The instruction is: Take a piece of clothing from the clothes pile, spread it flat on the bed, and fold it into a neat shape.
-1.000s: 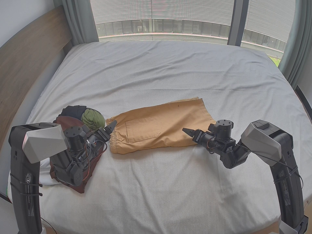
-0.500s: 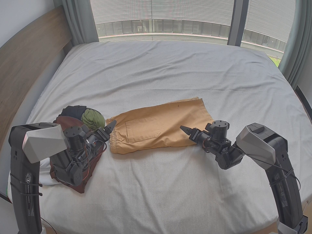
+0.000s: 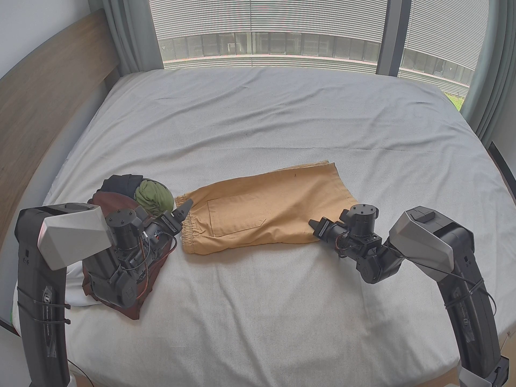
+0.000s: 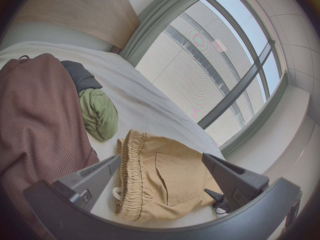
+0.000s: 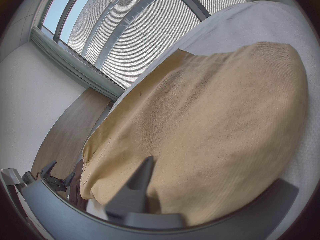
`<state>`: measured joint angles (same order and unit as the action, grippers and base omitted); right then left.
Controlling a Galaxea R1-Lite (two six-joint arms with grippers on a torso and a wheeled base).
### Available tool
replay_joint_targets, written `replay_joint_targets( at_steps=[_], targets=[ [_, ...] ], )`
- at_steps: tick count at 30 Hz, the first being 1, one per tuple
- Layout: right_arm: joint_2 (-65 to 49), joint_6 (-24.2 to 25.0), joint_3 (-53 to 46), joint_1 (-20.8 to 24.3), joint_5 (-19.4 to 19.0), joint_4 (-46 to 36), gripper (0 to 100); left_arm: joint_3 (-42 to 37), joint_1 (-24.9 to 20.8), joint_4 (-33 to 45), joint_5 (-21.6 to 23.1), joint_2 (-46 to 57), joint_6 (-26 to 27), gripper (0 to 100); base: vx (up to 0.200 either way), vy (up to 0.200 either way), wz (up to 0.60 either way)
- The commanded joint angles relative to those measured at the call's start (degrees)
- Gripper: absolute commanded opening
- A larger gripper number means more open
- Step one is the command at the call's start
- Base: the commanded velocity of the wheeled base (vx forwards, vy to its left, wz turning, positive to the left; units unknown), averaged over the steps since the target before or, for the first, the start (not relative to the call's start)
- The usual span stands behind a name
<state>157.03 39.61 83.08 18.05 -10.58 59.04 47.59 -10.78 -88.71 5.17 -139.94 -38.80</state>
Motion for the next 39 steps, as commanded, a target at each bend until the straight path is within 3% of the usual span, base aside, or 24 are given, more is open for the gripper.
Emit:
replay_joint_targets(
  at_steps=[1,20,22,39],
  targets=[
    [-0.8,-0.1,-2.0,0.0,0.8,0.4,0,0.0,0.0,-0.1,0.0,-0.1,-0.1,100,0.000,0.000,0.00],
    [-14.6,-8.0,-26.6,-0.8,1.2,2.8,0,-0.4,0.1,-0.1,0.1,-0.4,-0.1,100,0.000,0.000,0.00],
    [-15.5,-8.5,-29.6,-1.1,2.8,2.9,0,-0.4,0.2,-0.1,0.1,-0.4,-0.1,100,0.000,0.000,0.00],
    [-17.0,-10.8,-50.7,-3.5,4.8,15.3,0,-0.4,0.2,-0.1,0.1,-0.4,-0.1,100,0.000,0.000,0.00]
  ],
)
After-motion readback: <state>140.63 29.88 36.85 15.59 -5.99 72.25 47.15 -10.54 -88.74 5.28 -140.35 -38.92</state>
